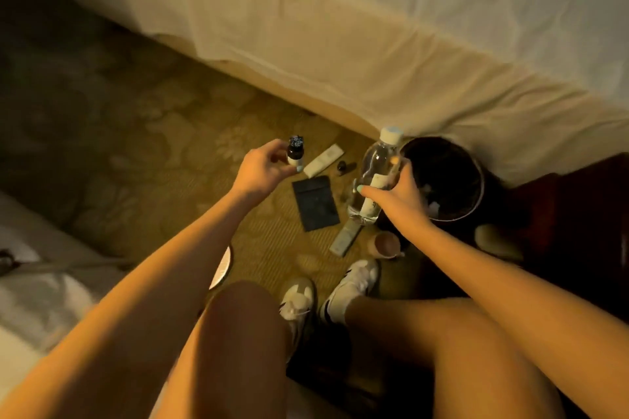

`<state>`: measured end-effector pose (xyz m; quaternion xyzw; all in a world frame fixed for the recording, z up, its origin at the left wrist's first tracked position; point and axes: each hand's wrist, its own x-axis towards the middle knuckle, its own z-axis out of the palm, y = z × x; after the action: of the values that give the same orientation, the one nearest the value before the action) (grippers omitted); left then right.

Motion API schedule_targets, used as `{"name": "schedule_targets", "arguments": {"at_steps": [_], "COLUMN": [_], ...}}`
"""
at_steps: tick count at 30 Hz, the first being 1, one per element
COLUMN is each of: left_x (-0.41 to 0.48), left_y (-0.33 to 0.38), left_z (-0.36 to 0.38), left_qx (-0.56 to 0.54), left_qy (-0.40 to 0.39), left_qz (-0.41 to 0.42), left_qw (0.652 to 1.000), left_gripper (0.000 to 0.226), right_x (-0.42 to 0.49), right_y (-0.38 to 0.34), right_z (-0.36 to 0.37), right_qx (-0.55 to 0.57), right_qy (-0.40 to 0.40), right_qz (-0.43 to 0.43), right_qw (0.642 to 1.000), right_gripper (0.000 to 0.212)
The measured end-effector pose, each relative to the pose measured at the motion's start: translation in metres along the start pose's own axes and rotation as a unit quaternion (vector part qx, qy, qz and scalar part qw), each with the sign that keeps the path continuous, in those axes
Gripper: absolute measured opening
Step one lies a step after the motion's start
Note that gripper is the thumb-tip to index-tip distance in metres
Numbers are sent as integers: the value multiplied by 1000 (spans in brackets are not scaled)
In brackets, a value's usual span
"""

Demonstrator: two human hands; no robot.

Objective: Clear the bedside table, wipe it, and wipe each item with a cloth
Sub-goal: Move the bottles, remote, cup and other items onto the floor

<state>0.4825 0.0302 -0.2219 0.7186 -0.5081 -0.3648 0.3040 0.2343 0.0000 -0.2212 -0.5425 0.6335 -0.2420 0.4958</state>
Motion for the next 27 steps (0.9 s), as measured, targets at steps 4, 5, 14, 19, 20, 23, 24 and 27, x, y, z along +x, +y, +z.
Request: {"name": "schedule_targets", "arguments": {"at_steps": [4,5,14,19,20,23,24,27], "left_x": [10,14,58,73,75,78,78,76], "left_y": [-71,-87,-205,-254,-263,-287,-294,-308], "left_z": [26,34,113,140,145,161,166,184], "left_qx": [1,0,-7,-25,-29,-22,-17,-35], "left_qy": [-3,-5,-32,-22,-22,-33,-36,-38], "left_qz": [-41,-53,-150,-196,-200,-178,-172,-171], "left_qw": [999,999,988,980,979,983,984,984], "left_gripper": [36,37,45,37,36,34,34,33], "right_x": [27,33,79,75,76,80,80,79], "right_y": [56,71,178,215,219,230,232,244], "right_z": [55,67,153,190,195,209,211,213], "right_qx": [12,15,-2,-9,-5,5,6,4], "right_qy": [-13,-7,14,44,53,82,89,94], "right_qz": [38,44,106,127,127,113,109,103], "right_qw": [999,999,994,991,990,990,990,990], "right_gripper": [75,75,87,79,77,71,71,73]}}
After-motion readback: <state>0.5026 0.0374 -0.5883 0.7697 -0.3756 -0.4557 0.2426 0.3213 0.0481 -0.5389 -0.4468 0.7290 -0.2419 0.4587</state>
